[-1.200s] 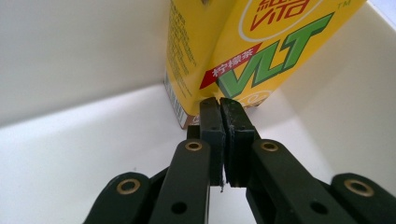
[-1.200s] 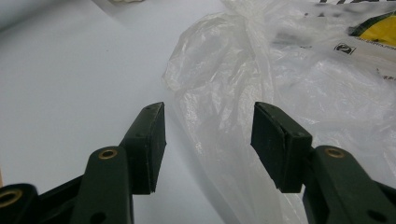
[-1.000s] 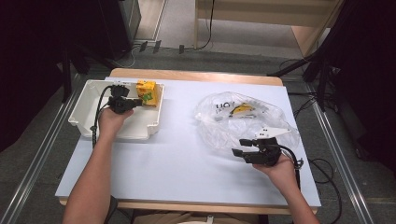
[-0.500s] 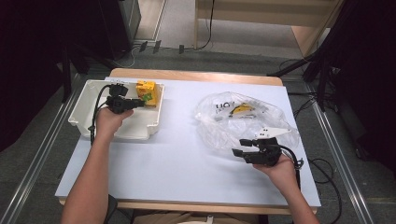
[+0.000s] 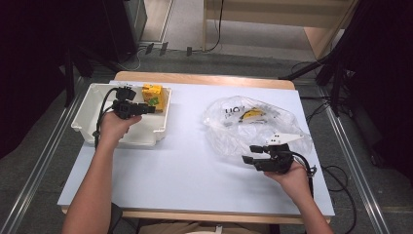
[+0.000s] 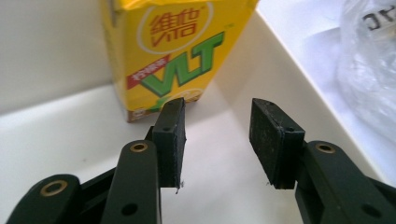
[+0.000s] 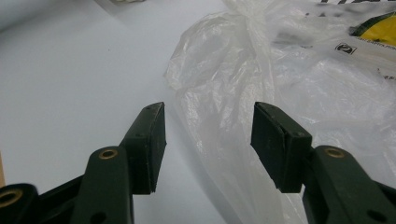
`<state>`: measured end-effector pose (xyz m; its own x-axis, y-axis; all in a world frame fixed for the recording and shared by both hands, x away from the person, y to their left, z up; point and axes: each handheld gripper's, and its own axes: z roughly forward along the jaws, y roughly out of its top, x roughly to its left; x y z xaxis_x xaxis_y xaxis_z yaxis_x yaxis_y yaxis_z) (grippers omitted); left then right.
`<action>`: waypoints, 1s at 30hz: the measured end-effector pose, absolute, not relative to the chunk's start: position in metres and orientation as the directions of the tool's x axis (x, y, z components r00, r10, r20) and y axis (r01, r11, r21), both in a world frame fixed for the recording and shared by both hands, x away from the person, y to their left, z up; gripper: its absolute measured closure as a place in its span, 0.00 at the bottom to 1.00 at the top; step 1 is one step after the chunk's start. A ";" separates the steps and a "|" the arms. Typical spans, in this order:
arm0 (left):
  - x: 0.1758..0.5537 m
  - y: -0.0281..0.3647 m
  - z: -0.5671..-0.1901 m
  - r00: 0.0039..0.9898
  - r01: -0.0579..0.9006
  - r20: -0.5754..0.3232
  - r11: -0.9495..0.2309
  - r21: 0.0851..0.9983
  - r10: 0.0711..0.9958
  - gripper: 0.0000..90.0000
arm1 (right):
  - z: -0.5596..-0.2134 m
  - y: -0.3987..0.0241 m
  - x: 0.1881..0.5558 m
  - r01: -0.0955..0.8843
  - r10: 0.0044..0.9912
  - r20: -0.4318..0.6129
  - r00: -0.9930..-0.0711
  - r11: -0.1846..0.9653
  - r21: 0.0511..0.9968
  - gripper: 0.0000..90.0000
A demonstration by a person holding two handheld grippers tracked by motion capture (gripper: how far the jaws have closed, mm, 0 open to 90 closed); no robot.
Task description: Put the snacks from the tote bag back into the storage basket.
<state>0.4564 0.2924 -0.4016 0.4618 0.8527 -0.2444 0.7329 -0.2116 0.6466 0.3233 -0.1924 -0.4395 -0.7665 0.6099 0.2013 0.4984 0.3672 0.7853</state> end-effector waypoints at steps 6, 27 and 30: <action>0.453 0.287 -0.397 0.473 0.739 -0.250 -0.225 0.635 0.845 0.59 | -0.439 -0.192 0.323 0.496 0.606 0.199 -0.770 0.372 0.785 0.52; 0.423 0.257 -0.354 0.568 0.679 -0.218 -0.301 0.669 0.794 0.51 | -0.437 -0.187 0.325 0.490 0.591 0.205 -0.780 0.373 0.788 0.51; 0.419 0.250 -0.349 0.586 0.664 -0.214 -0.312 0.679 0.782 0.51 | -0.436 -0.187 0.324 0.493 0.592 0.209 -0.779 0.371 0.787 0.51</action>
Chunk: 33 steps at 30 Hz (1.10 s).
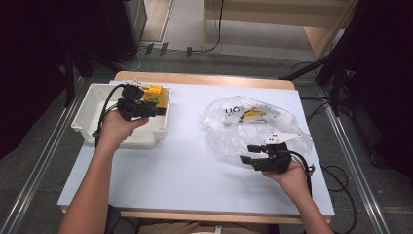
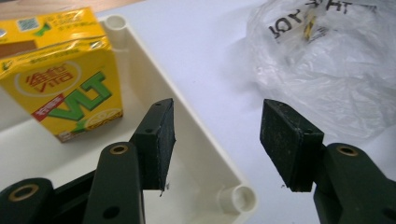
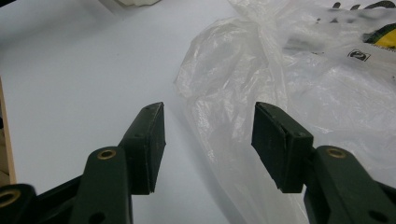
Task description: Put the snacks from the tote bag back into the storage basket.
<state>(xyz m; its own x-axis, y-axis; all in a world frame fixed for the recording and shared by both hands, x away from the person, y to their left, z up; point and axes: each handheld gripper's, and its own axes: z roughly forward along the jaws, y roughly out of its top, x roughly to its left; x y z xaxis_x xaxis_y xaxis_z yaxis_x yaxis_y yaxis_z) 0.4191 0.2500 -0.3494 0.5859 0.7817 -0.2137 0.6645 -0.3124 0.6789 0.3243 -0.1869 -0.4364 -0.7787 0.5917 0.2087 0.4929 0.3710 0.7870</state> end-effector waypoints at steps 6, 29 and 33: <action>0.414 0.236 -0.344 0.623 0.642 -0.207 -0.342 0.687 0.754 0.51 | -0.436 -0.186 0.324 0.491 0.590 0.210 -0.780 0.368 0.789 0.51; 0.397 0.183 -0.355 0.744 0.551 -0.166 -0.453 0.700 0.648 0.51 | -0.434 -0.185 0.321 0.486 0.584 0.208 -0.785 0.371 0.791 0.50; 0.392 0.171 -0.361 0.757 0.546 -0.173 -0.463 0.698 0.630 0.50 | -0.433 -0.185 0.321 0.487 0.583 0.210 -0.785 0.371 0.791 0.50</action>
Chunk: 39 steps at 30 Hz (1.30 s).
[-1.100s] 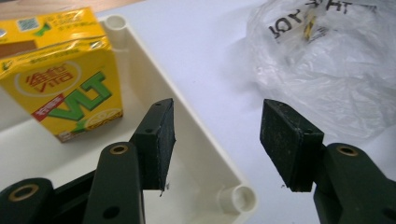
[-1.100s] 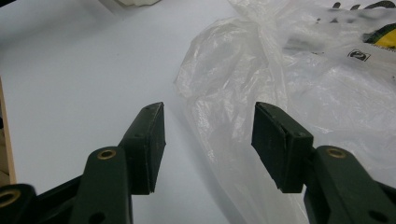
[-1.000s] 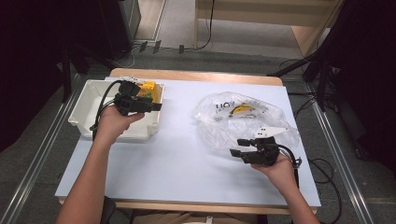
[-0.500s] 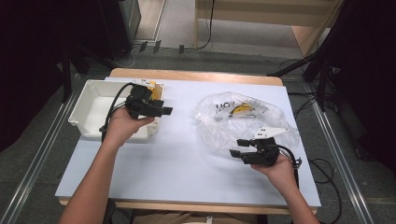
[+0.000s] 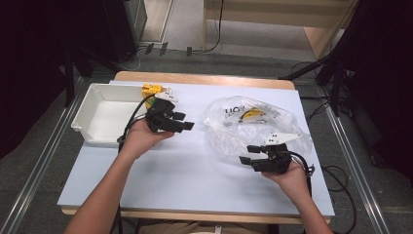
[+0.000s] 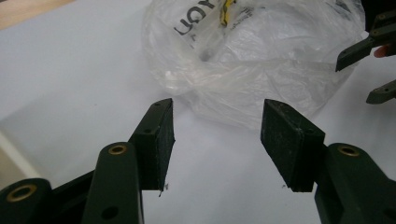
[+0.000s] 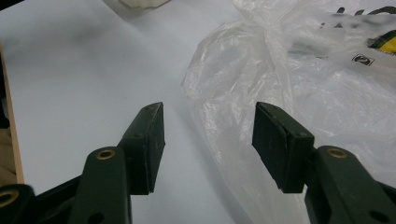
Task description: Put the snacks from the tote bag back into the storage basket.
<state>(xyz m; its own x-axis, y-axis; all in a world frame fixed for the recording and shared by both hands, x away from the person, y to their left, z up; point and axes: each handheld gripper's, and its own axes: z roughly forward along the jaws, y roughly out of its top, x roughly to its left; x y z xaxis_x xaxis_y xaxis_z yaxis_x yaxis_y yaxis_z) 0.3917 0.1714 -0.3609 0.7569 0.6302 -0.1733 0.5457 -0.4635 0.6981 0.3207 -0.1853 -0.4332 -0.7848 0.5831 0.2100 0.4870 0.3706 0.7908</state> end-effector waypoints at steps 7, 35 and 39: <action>0.380 0.156 -0.372 0.794 0.511 -0.172 -0.487 0.708 0.583 0.50 | -0.433 -0.185 0.320 0.484 0.583 0.207 -0.786 0.371 0.792 0.50; 0.340 0.138 -0.408 0.823 0.476 -0.137 -0.536 0.697 0.551 0.45 | -0.435 -0.182 0.319 0.475 0.572 0.201 -0.795 0.381 0.793 0.49; 0.341 0.136 -0.411 0.822 0.480 -0.145 -0.534 0.697 0.550 0.45 | -0.435 -0.182 0.319 0.475 0.571 0.200 -0.796 0.383 0.792 0.49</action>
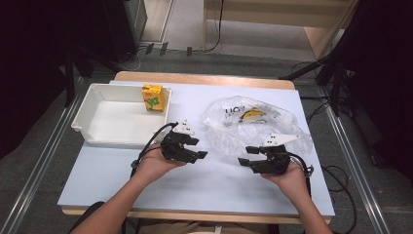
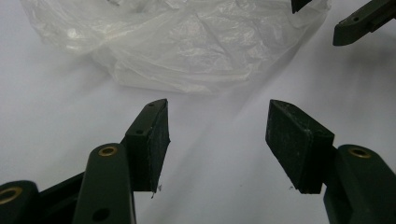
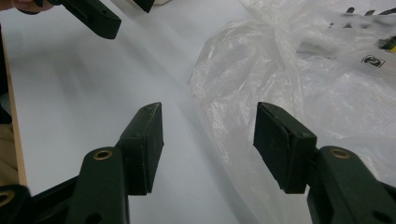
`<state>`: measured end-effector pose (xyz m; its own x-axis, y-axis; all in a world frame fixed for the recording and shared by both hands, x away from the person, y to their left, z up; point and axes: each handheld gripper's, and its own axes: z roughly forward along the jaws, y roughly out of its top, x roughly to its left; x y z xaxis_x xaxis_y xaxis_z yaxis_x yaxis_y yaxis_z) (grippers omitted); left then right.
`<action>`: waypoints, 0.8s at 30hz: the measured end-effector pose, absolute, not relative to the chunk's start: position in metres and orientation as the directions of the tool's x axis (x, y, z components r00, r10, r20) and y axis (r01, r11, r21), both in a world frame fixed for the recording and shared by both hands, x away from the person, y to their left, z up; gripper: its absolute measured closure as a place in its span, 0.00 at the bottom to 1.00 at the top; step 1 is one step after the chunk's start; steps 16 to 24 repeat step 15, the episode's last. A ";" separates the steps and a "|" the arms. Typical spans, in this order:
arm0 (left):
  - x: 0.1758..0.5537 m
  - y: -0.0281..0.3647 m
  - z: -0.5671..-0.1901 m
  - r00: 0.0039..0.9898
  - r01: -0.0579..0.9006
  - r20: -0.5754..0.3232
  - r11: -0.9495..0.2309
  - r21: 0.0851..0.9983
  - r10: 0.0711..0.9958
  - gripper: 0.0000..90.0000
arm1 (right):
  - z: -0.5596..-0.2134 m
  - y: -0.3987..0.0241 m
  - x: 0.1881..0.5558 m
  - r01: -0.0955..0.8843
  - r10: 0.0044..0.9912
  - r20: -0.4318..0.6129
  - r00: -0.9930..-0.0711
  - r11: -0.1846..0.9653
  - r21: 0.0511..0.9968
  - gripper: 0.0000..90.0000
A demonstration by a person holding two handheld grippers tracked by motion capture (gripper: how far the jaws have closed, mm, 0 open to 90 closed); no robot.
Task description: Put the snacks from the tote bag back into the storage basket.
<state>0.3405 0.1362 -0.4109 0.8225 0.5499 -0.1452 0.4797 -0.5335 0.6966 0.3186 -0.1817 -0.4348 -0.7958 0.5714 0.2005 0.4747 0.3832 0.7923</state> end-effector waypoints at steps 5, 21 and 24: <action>0.342 0.138 -0.413 0.822 0.480 -0.148 -0.528 0.700 0.550 0.45 | -0.435 -0.182 0.319 0.476 0.571 0.202 -0.796 0.384 0.791 0.49; 0.344 0.139 -0.417 0.819 0.485 -0.154 -0.523 0.701 0.553 0.44 | -0.436 -0.181 0.319 0.476 0.569 0.200 -0.797 0.389 0.789 0.49; 0.344 0.139 -0.417 0.819 0.485 -0.154 -0.523 0.701 0.553 0.44 | -0.436 -0.181 0.319 0.476 0.569 0.200 -0.797 0.389 0.789 0.49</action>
